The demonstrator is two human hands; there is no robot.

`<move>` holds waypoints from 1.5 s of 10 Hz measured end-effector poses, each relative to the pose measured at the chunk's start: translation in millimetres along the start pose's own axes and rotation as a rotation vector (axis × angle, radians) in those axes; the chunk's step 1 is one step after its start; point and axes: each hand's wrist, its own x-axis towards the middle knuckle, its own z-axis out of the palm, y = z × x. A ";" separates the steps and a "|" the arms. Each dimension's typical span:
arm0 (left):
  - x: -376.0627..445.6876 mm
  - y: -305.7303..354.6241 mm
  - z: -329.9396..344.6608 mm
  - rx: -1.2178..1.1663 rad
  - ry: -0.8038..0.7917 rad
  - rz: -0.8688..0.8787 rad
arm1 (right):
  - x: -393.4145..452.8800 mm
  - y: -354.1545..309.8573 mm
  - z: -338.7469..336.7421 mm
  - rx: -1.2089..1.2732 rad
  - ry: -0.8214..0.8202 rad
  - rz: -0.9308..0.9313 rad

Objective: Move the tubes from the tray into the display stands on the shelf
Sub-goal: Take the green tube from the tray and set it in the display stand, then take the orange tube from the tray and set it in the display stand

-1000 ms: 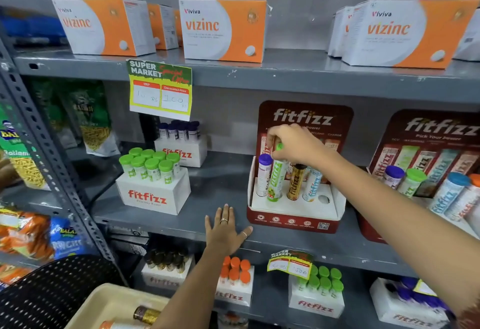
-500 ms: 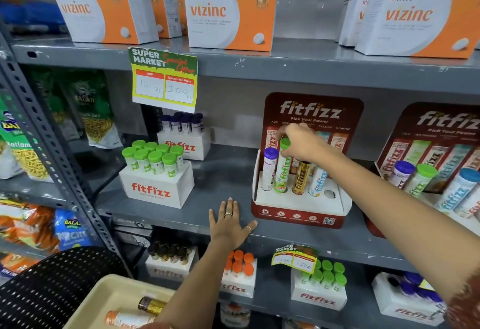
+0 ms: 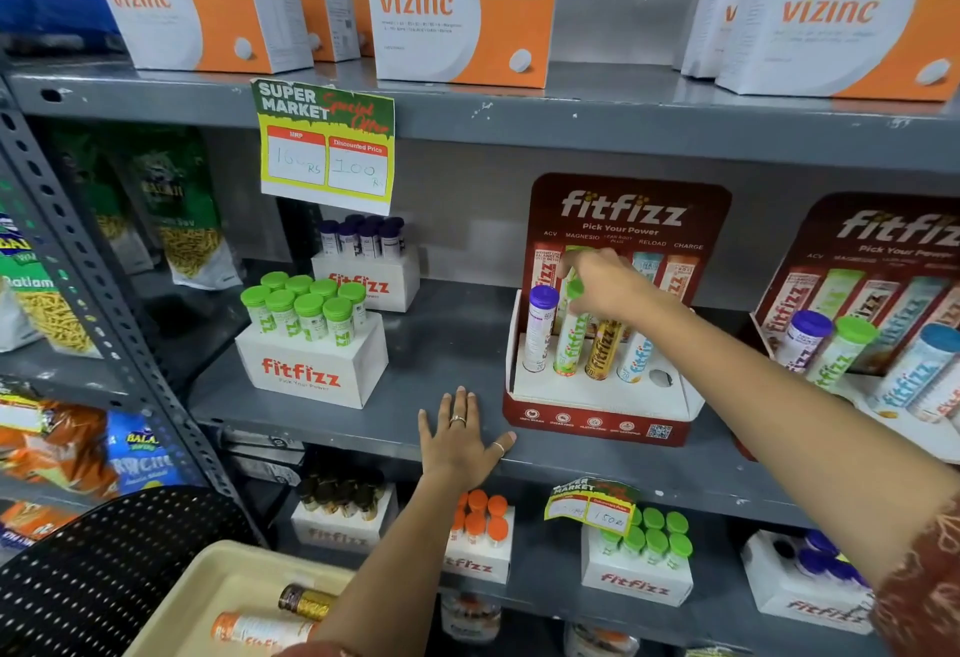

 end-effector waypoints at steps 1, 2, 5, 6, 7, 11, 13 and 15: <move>0.5 -0.6 -0.1 -0.005 0.006 0.001 | -1.9 2.0 10.1 -0.019 -0.001 -0.035; 0.1 -0.5 -0.3 -0.010 0.002 -0.003 | -2.1 3.1 15.1 -0.029 0.023 -0.031; -10.5 -9.7 -5.0 0.010 -0.004 0.111 | -23.0 -26.5 45.7 -0.097 0.329 -0.275; -24.7 -29.3 2.6 -0.001 0.109 0.130 | -35.2 -47.1 74.0 -0.063 0.301 -0.428; -50.5 -64.4 17.9 -0.026 0.255 0.081 | -44.1 -70.7 110.4 -0.055 0.219 -0.509; -164.5 -198.2 83.0 0.004 -0.053 -0.379 | -75.2 -159.2 265.1 0.101 -0.213 -0.549; -198.5 -222.2 131.7 -0.094 -0.261 -0.547 | -91.0 -176.8 333.6 0.024 -0.447 -0.550; -215.5 -228.4 173.8 -0.218 -0.364 -0.651 | -107.0 -181.4 389.5 -0.074 -0.590 -0.528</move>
